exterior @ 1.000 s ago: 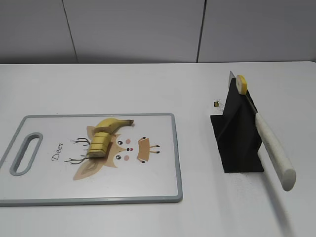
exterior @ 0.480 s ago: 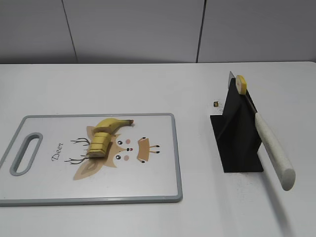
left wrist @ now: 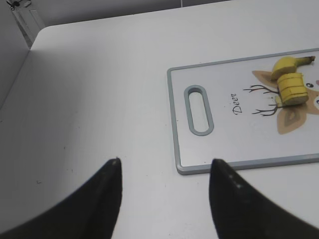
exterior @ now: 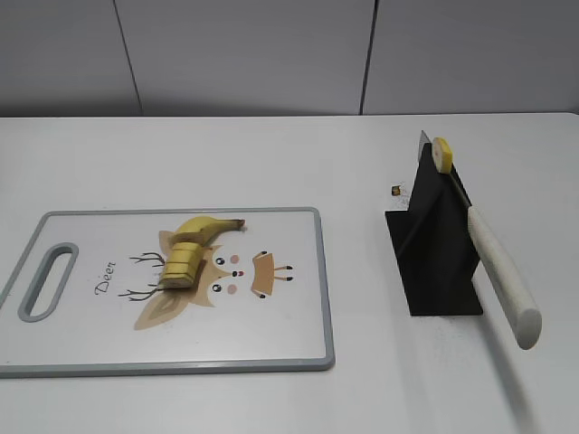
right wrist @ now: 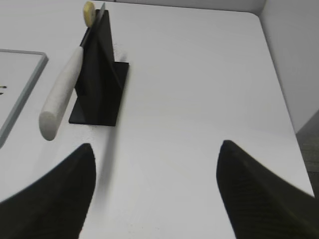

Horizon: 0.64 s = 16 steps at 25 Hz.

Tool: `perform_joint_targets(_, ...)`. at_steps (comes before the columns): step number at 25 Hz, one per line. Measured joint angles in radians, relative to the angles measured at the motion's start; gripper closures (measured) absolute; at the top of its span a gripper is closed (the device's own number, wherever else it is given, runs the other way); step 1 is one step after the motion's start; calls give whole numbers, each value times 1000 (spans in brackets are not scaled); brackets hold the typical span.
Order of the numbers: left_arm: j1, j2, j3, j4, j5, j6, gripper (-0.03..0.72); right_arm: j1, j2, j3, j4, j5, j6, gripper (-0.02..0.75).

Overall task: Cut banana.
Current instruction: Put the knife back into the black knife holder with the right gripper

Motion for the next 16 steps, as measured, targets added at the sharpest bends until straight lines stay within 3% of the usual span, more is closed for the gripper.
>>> perform_joint_targets(4,0,0,0,0,0,0,144,-62,0,0,0,0,0,167)
perform_joint_targets(16,0,0,0,-1,0,0,144,-66,0,0,0,0,-1,168)
